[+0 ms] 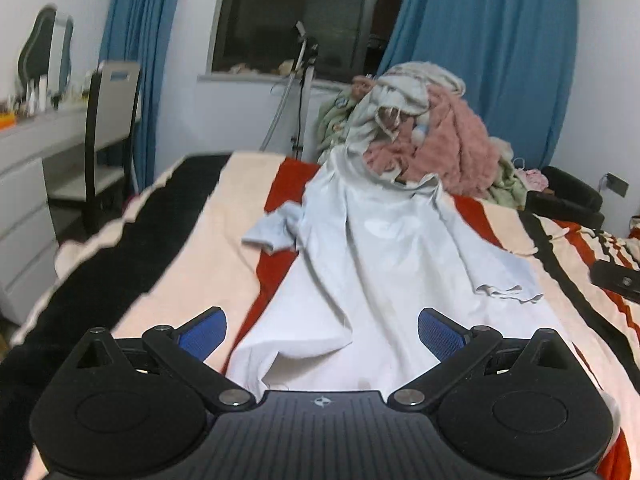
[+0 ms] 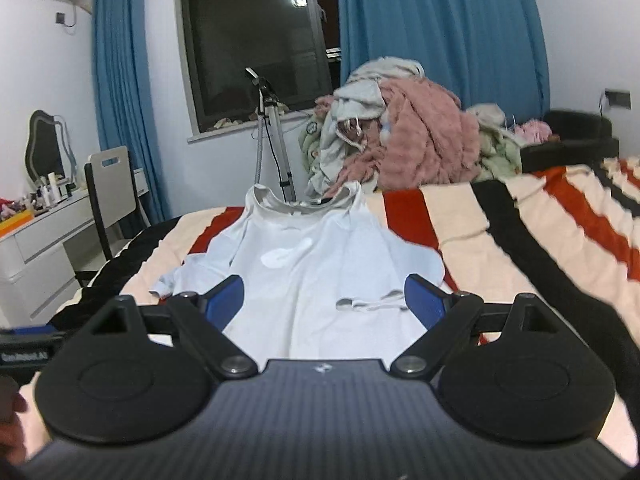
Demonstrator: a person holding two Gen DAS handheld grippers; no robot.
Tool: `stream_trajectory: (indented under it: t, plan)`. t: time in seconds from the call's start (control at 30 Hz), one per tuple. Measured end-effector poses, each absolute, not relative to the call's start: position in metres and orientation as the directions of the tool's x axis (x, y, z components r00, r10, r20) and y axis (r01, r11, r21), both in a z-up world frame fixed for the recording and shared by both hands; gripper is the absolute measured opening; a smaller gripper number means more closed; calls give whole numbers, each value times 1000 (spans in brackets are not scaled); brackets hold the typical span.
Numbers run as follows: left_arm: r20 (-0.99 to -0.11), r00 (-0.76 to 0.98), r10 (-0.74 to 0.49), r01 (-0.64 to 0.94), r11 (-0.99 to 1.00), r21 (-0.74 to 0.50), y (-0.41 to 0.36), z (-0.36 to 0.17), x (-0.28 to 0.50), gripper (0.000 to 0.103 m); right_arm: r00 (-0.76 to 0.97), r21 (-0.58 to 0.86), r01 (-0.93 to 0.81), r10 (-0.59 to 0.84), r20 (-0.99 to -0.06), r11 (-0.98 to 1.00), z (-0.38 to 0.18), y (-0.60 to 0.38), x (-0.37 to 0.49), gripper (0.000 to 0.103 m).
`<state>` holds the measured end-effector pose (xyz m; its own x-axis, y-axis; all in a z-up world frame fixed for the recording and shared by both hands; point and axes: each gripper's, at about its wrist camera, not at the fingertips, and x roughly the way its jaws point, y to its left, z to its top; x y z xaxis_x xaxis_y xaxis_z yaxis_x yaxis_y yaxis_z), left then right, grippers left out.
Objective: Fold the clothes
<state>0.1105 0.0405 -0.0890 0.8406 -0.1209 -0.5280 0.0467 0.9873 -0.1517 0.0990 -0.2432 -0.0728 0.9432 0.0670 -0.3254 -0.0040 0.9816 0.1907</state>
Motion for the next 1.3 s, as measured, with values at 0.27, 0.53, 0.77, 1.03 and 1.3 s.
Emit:
stream_trajectory:
  t: [0.27,0.53,0.77,1.03,1.3]
  plan:
    - [-553,815,-171,-73,918,-391,77,-122,195,85,924,282,15,95,-371,959,-93,-249,119,88]
    - [-522,833,-182,-206,774,-598,123,-145,283,57,898,380,53,122,-422,924,-121,-261,149,88]
    - [-561,809,-176,-242,770,-590,127,-155,350,16,872,453,91,149,-467,887,-143,-271,175,88]
    - [-568,820,73,-243,943,-229,135,-66,442,7,883,381,93,101,-458,920,-141,-265,183,88]
    - [-506,790,345,-365,929,64,144,-59,506,11,896,296,93,49,-441,951,-138,-257,191,88]
